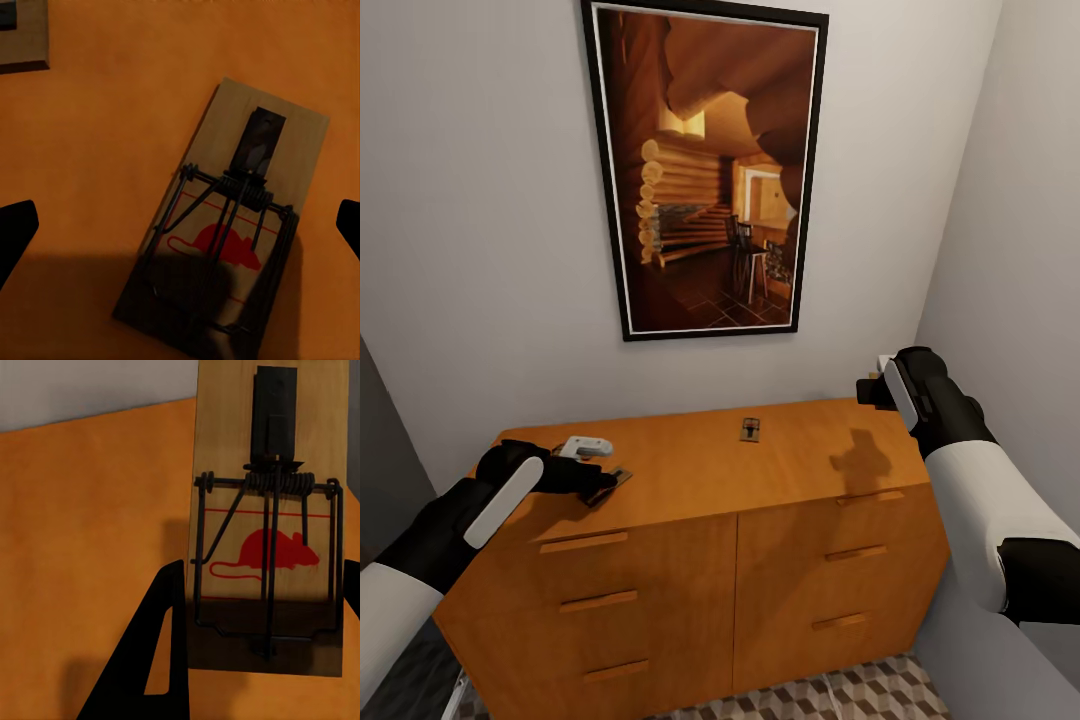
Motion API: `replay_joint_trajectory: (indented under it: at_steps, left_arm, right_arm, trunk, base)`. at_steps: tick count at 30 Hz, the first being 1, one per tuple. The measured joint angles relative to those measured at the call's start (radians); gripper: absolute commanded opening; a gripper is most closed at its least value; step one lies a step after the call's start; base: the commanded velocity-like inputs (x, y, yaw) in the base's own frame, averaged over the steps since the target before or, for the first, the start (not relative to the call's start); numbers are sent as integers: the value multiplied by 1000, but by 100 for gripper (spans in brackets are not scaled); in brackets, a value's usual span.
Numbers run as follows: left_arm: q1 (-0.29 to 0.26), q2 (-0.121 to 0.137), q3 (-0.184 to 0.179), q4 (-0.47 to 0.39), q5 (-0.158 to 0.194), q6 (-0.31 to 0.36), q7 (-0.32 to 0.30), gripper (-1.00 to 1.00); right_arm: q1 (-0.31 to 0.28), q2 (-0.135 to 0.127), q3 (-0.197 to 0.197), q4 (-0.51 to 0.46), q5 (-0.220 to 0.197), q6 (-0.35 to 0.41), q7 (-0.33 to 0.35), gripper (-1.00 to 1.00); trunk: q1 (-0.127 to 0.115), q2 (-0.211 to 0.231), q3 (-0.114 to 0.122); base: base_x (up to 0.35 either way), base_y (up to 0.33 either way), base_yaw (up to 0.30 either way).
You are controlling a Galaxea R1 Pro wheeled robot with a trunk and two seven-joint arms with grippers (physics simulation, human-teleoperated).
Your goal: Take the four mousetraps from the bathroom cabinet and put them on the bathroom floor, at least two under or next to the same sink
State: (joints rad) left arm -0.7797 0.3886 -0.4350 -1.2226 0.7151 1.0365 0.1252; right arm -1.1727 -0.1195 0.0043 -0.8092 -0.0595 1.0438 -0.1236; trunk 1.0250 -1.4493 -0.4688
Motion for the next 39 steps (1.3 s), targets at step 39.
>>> replay_joint_trajectory:
  at_steps: [39]
  left_arm:
    - [0, 5, -75, -10, 2, 5, -2, 100]
  right_arm:
    - [0, 0, 0, 0, 0, 0, 0, -100]
  trunk:
    - [0, 0, 0]
  base:
    - [0, 0, 0]
